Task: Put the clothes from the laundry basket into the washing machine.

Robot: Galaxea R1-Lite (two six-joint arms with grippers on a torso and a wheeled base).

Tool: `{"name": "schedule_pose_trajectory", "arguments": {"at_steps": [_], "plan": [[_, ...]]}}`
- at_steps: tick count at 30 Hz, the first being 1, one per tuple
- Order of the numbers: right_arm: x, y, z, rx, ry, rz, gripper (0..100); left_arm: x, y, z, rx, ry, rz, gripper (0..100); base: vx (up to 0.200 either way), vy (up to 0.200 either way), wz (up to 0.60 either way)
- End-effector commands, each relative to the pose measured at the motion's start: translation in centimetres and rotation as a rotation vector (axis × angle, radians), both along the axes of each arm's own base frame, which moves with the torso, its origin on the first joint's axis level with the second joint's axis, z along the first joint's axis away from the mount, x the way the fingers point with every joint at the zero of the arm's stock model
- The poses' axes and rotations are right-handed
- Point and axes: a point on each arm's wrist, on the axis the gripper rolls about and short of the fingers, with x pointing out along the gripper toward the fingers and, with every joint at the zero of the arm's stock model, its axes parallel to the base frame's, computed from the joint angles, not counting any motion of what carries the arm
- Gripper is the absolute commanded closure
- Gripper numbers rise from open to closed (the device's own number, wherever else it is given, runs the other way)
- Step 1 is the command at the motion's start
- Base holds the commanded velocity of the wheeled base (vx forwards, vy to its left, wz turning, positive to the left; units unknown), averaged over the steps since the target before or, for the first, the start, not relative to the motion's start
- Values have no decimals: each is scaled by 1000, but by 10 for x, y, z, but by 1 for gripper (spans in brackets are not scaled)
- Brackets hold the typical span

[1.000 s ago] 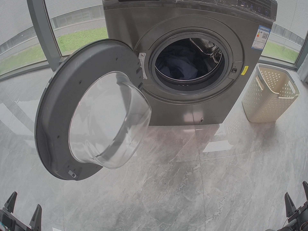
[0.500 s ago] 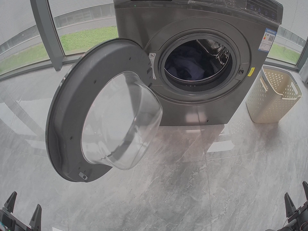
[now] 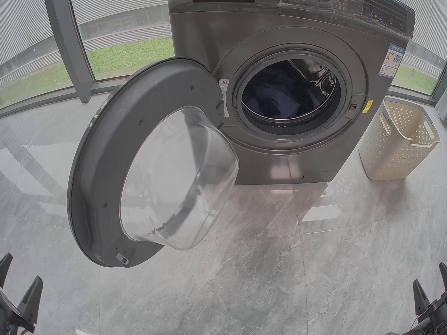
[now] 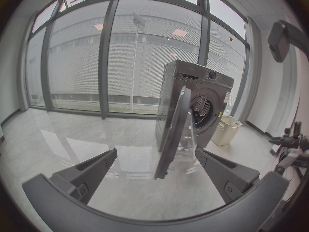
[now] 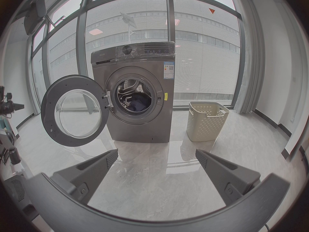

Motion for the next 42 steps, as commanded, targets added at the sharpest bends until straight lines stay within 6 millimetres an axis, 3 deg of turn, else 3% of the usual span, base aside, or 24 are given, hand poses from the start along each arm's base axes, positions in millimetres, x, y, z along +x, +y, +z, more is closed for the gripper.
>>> {"name": "schedule_pose_trajectory", "arguments": {"at_steps": [1, 7, 19, 25, 27, 32, 37, 42], "plan": [[1, 0, -5, 0, 10, 0, 0, 45, -5, 51, -57, 155, -148, 0, 0, 0, 0], [1, 0, -5, 0, 10, 0, 0, 84, -12, 66, -66, 234, -288, 0, 0, 0, 0], [1, 0, -5, 0, 12, 0, 0, 149, -23, 62, -74, 269, -403, 0, 0, 0, 0], [1, 0, -5, 0, 10, 0, 0, 145, -41, 57, -103, 305, -554, 0, 0, 0, 0], [1, 0, -5, 0, 12, 0, 0, 133, -51, 63, -167, 309, -651, 0, 0, 0, 0], [1, 0, -5, 0, 10, 0, 0, 109, -52, 73, -230, 264, -740, 0, 0, 0, 0], [1, 0, -5, 0, 12, 0, 0, 104, -48, 74, -232, 238, -716, 0, 0, 0, 0], [1, 0, -5, 0, 10, 0, 0, 124, -35, 73, -215, 223, -475, 0, 0, 0, 0]]}}
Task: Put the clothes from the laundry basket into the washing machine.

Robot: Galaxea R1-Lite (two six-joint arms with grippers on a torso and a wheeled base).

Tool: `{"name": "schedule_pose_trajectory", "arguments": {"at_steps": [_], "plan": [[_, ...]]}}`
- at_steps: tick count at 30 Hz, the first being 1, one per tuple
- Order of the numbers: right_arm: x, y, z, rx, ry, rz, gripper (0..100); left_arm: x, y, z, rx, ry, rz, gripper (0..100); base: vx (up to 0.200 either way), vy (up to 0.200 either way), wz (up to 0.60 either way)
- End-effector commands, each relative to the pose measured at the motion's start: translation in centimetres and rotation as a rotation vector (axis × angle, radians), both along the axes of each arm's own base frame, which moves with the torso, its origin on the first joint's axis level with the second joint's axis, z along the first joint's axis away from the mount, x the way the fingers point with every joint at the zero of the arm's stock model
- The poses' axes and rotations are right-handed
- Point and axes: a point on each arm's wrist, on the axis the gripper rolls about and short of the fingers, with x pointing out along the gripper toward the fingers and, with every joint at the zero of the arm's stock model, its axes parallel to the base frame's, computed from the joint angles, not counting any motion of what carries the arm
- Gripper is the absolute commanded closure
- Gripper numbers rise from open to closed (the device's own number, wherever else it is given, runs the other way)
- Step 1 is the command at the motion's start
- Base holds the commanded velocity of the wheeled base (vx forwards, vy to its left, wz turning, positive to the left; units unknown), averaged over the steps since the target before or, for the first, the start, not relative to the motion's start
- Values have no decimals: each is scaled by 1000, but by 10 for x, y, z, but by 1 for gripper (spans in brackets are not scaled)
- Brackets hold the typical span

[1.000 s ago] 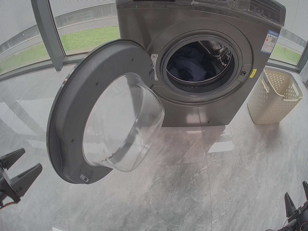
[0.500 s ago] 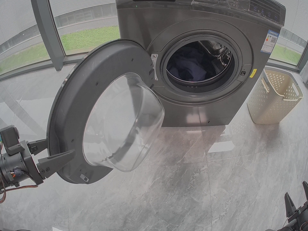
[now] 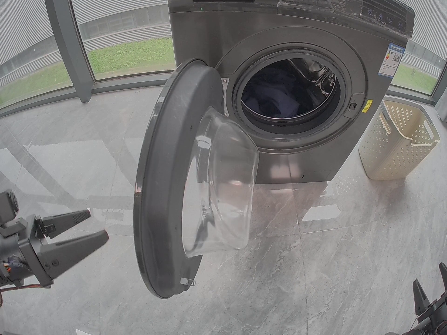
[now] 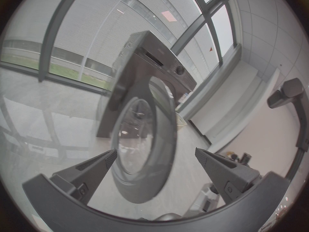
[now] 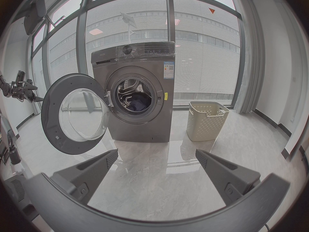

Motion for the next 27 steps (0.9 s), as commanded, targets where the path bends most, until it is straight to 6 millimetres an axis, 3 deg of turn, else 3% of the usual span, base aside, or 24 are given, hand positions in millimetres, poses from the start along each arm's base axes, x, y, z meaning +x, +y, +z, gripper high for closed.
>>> {"name": "schedule_pose_trajectory", "arguments": {"at_steps": [1, 9, 18, 27], "plan": [[1, 0, -5, 0, 10, 0, 0, 16, 12, -1, 55, -11, 192, 0, 0, 0, 0], [1, 0, -4, 0, 7, 0, 0, 40, 1, -18, 181, 42, 145, 0, 0, 0, 0], [1, 0, -5, 0, 10, 0, 0, 74, -30, -12, 194, 32, 101, 0, 0, 0, 0], [1, 0, -5, 0, 10, 0, 0, 93, -59, -1, 198, 9, 64, 0, 0, 0, 0]]}}
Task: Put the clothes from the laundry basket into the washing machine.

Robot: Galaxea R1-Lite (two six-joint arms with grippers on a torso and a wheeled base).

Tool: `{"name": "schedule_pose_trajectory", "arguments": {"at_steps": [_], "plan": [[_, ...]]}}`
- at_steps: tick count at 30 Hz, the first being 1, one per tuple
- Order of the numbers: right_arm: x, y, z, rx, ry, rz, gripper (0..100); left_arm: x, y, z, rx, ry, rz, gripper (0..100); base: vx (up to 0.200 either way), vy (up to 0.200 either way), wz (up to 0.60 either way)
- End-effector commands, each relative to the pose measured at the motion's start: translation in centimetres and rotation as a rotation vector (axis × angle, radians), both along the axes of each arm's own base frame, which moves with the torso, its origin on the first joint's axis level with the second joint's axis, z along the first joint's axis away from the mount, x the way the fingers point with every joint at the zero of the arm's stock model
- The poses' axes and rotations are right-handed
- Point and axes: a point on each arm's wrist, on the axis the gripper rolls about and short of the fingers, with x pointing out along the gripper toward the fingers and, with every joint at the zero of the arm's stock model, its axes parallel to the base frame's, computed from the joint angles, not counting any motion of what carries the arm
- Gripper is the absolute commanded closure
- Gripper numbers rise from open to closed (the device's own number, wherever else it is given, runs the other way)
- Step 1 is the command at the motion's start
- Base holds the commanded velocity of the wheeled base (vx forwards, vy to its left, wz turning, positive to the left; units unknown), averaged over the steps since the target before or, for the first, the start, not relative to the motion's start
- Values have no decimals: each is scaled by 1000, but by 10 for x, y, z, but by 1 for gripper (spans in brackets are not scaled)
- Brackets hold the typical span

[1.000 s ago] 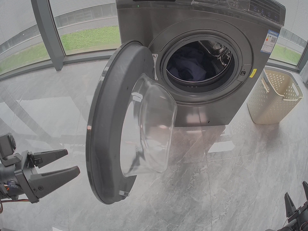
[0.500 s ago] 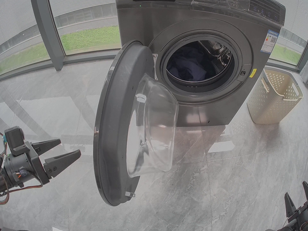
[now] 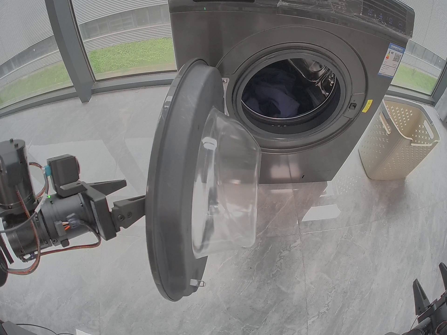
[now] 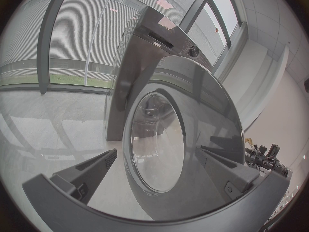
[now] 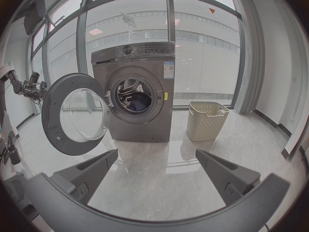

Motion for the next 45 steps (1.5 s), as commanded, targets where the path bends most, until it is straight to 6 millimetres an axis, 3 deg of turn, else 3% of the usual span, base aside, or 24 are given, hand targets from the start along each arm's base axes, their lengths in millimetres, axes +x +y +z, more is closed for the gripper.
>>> {"name": "schedule_pose_trajectory", "arguments": {"at_steps": [1, 17, 45], "plan": [[1, 0, -4, 0, 7, 0, 0, 14, -20, 0, 13, 17, -34, 0, 0, 0, 0], [1, 0, -5, 0, 9, 0, 0, 49, -69, 8, 20, 5, -86, 0, 0, 0, 0], [1, 0, -5, 0, 10, 0, 0, 83, -133, 13, 13, -23, -146, 0, 0, 0, 0]]}}
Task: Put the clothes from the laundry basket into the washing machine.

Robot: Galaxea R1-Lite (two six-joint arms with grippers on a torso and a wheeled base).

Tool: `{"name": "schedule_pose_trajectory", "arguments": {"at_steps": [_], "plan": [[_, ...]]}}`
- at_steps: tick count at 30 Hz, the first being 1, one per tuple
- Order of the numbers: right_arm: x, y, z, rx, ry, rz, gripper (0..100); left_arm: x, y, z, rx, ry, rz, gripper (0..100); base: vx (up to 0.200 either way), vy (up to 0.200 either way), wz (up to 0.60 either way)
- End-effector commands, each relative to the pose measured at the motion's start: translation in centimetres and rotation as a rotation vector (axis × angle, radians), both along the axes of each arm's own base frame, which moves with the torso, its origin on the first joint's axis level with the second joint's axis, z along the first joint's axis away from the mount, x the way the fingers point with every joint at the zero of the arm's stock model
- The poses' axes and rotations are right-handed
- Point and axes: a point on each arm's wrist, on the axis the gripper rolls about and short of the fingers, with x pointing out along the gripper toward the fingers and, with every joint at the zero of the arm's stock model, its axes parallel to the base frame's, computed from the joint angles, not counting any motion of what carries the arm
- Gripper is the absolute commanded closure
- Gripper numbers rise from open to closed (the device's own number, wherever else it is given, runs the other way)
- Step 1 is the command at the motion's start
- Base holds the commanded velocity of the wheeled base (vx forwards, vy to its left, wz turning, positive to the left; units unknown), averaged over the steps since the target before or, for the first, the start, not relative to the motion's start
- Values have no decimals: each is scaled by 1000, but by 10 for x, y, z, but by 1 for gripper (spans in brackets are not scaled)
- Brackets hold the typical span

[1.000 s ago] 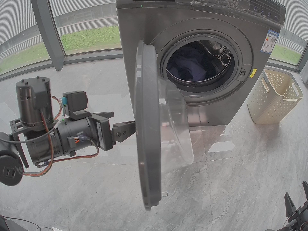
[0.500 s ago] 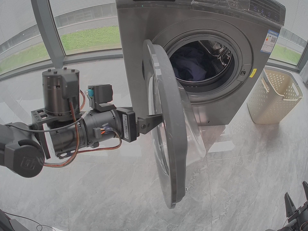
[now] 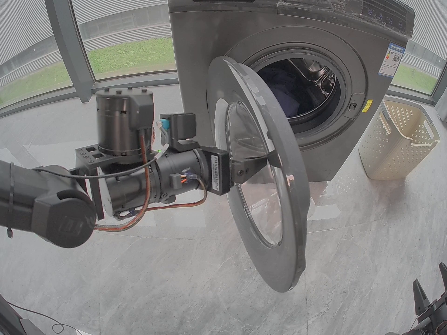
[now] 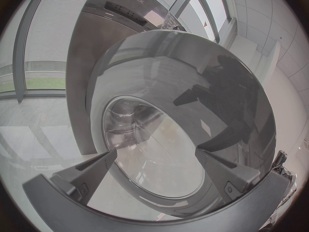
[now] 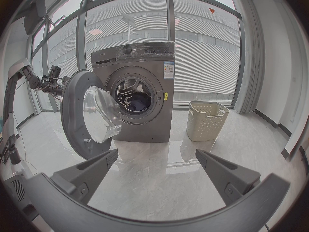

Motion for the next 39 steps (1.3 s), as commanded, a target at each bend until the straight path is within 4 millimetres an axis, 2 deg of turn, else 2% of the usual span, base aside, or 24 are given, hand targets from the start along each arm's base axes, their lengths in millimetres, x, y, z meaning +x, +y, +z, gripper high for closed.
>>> {"name": "schedule_pose_trajectory", "arguments": {"at_steps": [1, 10, 17, 22, 26, 32, 39], "plan": [[1, 0, -5, 0, 10, 0, 0, 7, -12, -4, 6, 6, -12, 0, 0, 0, 0], [1, 0, -5, 0, 9, 0, 0, 28, -47, -2, 9, -16, -31, 0, 0, 0, 0], [1, 0, -5, 0, 10, 0, 0, 42, -65, 5, -26, -53, -38, 0, 0, 0, 0], [1, 0, -5, 0, 9, 0, 0, 59, -80, 16, -71, -104, -15, 0, 0, 0, 0], [1, 0, -5, 0, 10, 0, 0, 74, -92, 14, -90, -123, 20, 0, 0, 0, 0], [1, 0, -5, 0, 10, 0, 0, 94, -102, 12, -119, -142, 88, 0, 0, 0, 0], [1, 0, -5, 0, 9, 0, 0, 105, -106, 25, -177, -149, 188, 0, 0, 0, 0]]}}
